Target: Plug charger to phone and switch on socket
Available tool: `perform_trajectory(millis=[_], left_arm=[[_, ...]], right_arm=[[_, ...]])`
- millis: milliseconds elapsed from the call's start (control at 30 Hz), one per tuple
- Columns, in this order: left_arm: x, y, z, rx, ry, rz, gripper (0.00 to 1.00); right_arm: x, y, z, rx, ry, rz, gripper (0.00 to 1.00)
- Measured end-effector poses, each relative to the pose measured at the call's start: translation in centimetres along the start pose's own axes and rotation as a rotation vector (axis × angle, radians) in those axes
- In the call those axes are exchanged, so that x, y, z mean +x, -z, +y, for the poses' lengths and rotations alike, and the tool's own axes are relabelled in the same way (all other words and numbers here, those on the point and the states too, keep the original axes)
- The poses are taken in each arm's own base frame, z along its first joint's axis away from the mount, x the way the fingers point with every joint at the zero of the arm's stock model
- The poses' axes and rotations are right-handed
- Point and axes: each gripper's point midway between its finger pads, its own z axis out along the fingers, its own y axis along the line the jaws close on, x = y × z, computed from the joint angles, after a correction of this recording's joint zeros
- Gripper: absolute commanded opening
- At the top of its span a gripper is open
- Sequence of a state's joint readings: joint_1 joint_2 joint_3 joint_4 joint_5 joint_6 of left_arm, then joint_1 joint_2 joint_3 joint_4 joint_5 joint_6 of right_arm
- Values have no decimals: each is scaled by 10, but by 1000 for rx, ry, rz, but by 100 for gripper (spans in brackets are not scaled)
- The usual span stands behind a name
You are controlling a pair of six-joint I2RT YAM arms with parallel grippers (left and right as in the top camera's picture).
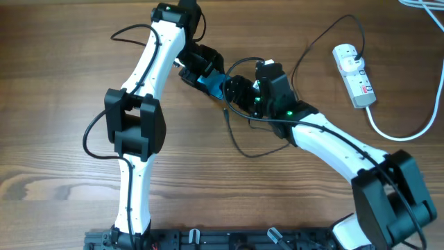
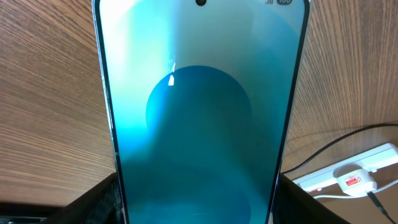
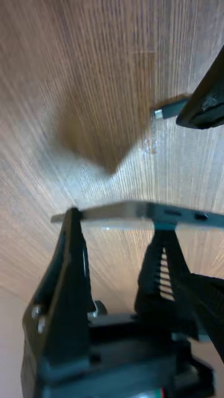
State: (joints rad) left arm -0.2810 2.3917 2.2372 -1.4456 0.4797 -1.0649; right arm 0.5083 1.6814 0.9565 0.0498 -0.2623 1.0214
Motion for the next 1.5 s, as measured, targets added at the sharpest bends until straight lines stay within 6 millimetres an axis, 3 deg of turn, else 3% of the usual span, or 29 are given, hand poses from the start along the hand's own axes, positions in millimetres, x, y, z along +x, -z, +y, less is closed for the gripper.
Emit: perform_trajectory(millis=[300, 467, 667, 833, 900, 933, 1000, 1067, 1100, 1200, 1300, 1367, 1433, 1500], left_arm=[[24, -13, -9, -10, -41, 8, 4], [26, -14, -10, -11, -41, 9, 4], [25, -14, -11, -6, -44, 6, 4], [25, -14, -11, -6, -43, 6, 4], [25, -14, -12, -2, -42, 7, 4], [25, -14, -12, -3, -42, 7, 13], [25, -14, -12, -2, -42, 7, 72], [24, -13, -13, 4, -45, 7, 100], [23, -12, -14, 11, -47, 8, 100], [9, 13, -15, 71, -58, -8, 100], [-18, 101, -4, 231, -132, -125, 100], [-12, 145, 7, 284, -224, -201, 100], [2, 163, 9, 306, -317, -238, 100], [8, 166, 7, 301, -399, -262, 100]], right_arm=[[1, -19, -12, 10, -35, 4, 56], [-5, -21, -9, -5, -29, -24, 33], [-8, -20, -5, -22, -47, -35, 15], [-6, -21, -4, -25, -55, -25, 5], [-7, -21, -5, -24, -78, -25, 5], [-6, -21, -5, -25, -76, -22, 5], [-6, -21, -5, -26, -76, -19, 4], [-6, -21, -5, -28, -74, -19, 5], [-6, -20, -5, -32, -72, -12, 5], [-10, -19, -6, -39, -79, -6, 5], [-38, -11, 6, -113, -85, -45, 5], [-52, -4, 21, -174, -80, -56, 4], [-55, 0, 25, -199, -87, -51, 5], [-64, 8, 32, -234, -89, -64, 5]])
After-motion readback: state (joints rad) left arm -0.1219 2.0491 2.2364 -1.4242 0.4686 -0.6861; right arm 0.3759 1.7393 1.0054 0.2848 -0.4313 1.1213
